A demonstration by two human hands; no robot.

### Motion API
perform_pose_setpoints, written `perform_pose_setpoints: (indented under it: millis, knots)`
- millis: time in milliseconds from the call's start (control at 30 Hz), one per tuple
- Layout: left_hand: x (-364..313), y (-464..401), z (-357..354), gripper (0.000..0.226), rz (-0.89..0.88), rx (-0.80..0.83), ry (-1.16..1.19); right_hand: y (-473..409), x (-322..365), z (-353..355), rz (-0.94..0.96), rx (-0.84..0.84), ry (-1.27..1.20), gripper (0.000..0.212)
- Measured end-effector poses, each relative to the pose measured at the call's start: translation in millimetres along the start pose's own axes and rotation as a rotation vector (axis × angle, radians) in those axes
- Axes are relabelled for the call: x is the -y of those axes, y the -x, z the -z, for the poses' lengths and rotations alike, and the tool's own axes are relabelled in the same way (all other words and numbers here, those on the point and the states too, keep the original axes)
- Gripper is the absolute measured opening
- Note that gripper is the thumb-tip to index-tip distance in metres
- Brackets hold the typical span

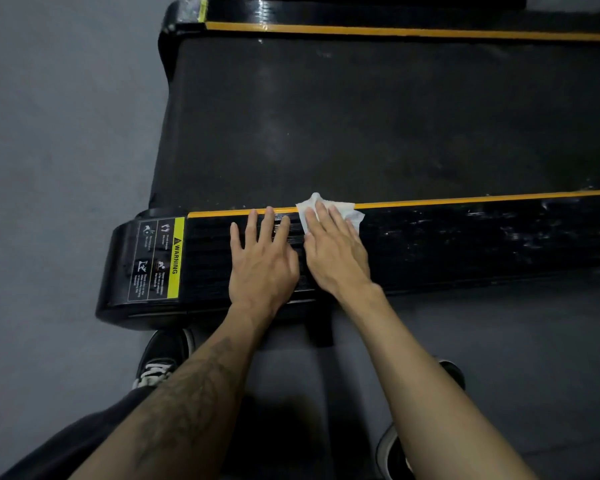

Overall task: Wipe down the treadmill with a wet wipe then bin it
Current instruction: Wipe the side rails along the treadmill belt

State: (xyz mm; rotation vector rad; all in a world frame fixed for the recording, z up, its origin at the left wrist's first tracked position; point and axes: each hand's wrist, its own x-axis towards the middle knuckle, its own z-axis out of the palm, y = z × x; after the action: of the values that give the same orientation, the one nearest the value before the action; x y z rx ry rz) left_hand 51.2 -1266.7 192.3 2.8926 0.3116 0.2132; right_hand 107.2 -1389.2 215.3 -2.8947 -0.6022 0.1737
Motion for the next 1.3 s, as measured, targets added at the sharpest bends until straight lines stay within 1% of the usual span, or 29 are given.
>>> perform_pose_setpoints:
  millis: [67, 167, 267, 333, 367, 433, 500, 533, 633, 700, 733, 800, 900, 967, 1033, 1100, 1167, 1233, 1300]
  knots:
    - [0.3, -0.3, -0.3, 0.064, -0.001, -0.008, -0.002, -0.3, -7.8, 2.3, -0.026, 0.003, 0.012, 0.055]
    - [0.1, -1.1, -2.5, 0.062, 0.0, -0.013, -0.005, 13.6, 2.2, -2.0, -0.096, -0.045, -0.031, 0.055]
    - [0.8, -2.0, -4.0, 0.061, 0.006, -0.014, -0.004, 7.5, 8.6, -6.0, -0.027, -0.037, -0.041, 0.054]
    - [1.3, -1.6, -3.5, 0.062, -0.004, -0.01, -0.006, -5.0, -1.2, -1.1, 0.025, -0.001, 0.006, 0.053]
    - [1.5, -0.9, -3.2, 0.062, -0.008, -0.005, -0.009, -8.5, -7.9, 0.9, 0.019, 0.009, 0.025, 0.054]
    - [1.6, -0.9, -2.4, 0.062, -0.01, -0.002, -0.008, -7.0, -16.2, 2.8, -0.05, -0.011, 0.023, 0.054]
    - [1.1, -1.3, -2.9, 0.063, -0.01, -0.009, -0.007, 4.2, -10.0, -0.5, -0.118, -0.062, -0.014, 0.055]
    - [1.1, -1.3, -3.6, 0.063, -0.011, -0.013, -0.01, 10.1, -2.8, -4.2, -0.121, -0.081, -0.029, 0.055]
    - [2.1, -2.1, -5.5, 0.061, -0.016, -0.025, -0.011, 4.4, 8.1, -6.2, -0.026, -0.066, -0.046, 0.061]
    - [2.5, -0.9, -6.3, 0.059, -0.032, -0.033, -0.012, -8.3, -1.0, -1.6, 0.02, 0.008, -0.001, 0.055]
    - [2.4, -0.3, -6.5, 0.058, -0.043, -0.036, -0.014, -11.2, -8.5, 0.5, 0.021, 0.014, 0.015, 0.054]
    - [3.2, -1.0, -6.9, 0.058, -0.058, -0.04, -0.016, -8.6, -20.1, 3.0, -0.039, -0.014, 0.01, 0.054]
    - [3.9, -2.3, -8.4, 0.058, -0.086, -0.042, -0.013, 8.0, -14.3, -4.0, -0.125, -0.099, -0.037, 0.053]
    - [3.7, -2.3, -9.8, 0.057, -0.11, -0.045, -0.006, 12.5, -6.6, -8.3, -0.089, -0.112, -0.046, 0.053]
    - [2.8, -1.6, -10.7, 0.057, -0.143, -0.052, 0.001, 5.6, -12.3, -5.5, -0.024, -0.053, -0.014, 0.054]
    - [3.0, -1.5, -10.8, 0.056, -0.163, -0.062, 0.004, -1.3, -26.2, -1.2, -0.002, -0.014, 0.021, 0.055]
    - [3.0, -2.3, -10.9, 0.055, -0.162, -0.068, 0.006, 1.6, -36.5, 1.1, -0.072, -0.045, -0.004, 0.054]
    - [0.8, -3.0, -10.8, 0.054, -0.144, -0.065, 0.011, 13.2, -29.6, -3.7, -0.152, -0.122, -0.032, 0.054]
    - [-3.3, -5.0, -10.7, 0.054, -0.119, -0.066, 0.019, 17.8, -18.5, -10.2, -0.145, -0.151, -0.029, 0.055]
